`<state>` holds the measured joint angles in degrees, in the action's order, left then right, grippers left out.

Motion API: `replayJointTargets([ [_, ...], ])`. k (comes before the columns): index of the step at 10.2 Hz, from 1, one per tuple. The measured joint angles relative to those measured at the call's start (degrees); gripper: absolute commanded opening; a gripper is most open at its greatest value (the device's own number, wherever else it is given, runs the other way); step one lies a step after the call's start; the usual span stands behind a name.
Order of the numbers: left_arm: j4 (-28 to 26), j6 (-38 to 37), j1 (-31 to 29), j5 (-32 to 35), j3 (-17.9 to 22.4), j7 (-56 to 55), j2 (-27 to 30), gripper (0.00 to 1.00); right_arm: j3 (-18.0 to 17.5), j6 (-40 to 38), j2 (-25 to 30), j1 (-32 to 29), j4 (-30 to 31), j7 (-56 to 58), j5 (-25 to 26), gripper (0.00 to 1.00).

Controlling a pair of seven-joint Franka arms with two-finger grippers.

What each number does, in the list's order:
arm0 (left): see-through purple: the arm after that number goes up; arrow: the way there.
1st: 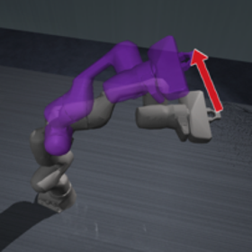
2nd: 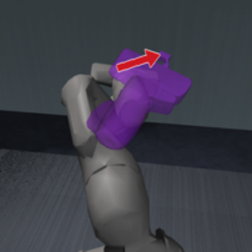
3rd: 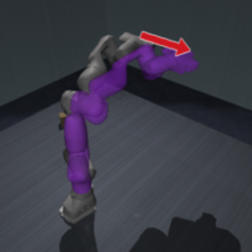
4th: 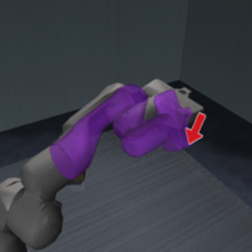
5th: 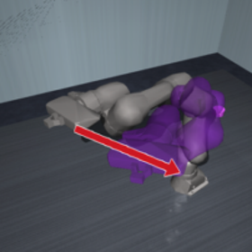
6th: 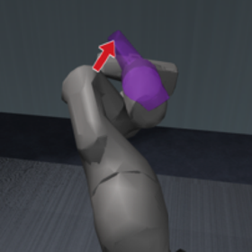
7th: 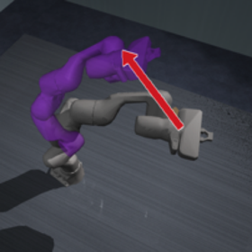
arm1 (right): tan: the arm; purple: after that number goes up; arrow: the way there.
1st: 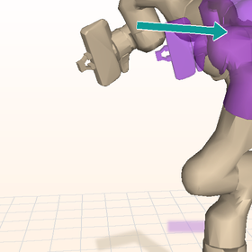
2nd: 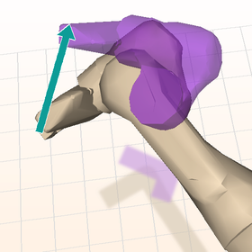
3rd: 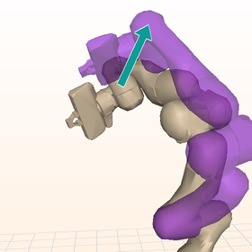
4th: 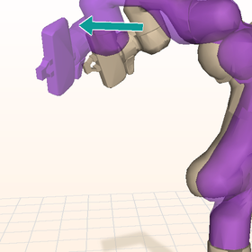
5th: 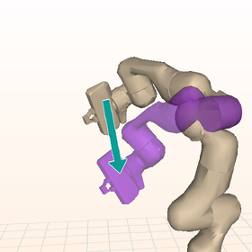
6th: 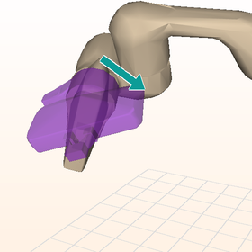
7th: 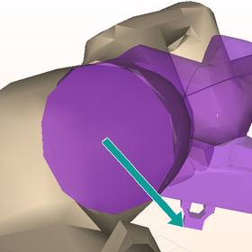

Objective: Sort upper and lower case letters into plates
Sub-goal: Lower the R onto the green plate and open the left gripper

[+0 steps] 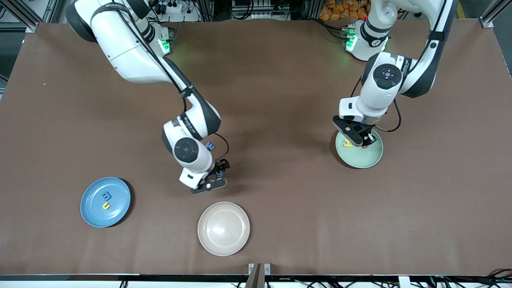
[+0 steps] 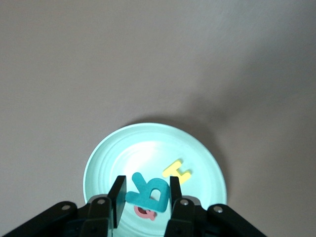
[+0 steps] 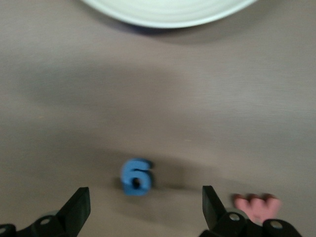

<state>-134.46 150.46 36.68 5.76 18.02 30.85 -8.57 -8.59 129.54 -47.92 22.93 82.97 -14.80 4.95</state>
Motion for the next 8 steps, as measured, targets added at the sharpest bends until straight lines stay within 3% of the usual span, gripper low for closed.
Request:
replayJointTargets([
  [3,-4.9,12.3,-5.2,0.0,-0.1,4.8,-3.6,0.34,0.3,2.0,-1.8,1.3,0.0,0.0,0.0,1.00],
  [4,-6.2,15.1,-6.0,0.0,-0.1,5.1,-4.8,0.27,0.6,2.1,-1.9,1.3,0.0,0.0,0.0,1.00],
  [5,-7.1,17.5,-6.0,0.0,-0.2,5.1,-6.0,0.09,0.8,2.1,-1.9,1.2,-0.1,0.0,0.0,1.00],
  [6,-7.5,19.5,-6.0,0.0,-0.4,4.9,-7.4,0.06,0.9,2.1,-1.9,1.2,-0.2,0.0,0.0,1.00],
  [7,-7.5,21.0,-6.0,0.0,-0.6,3.9,-8.5,0.03,0.9,2.1,-1.9,1.2,-0.2,0.0,0.0,0.33],
  [8,-7.5,21.6,-6.0,0.0,-0.9,2.4,-9.1,0.02,0.9,2.1,-1.9,1.2,-0.3,0.0,0.0,0.00],
])
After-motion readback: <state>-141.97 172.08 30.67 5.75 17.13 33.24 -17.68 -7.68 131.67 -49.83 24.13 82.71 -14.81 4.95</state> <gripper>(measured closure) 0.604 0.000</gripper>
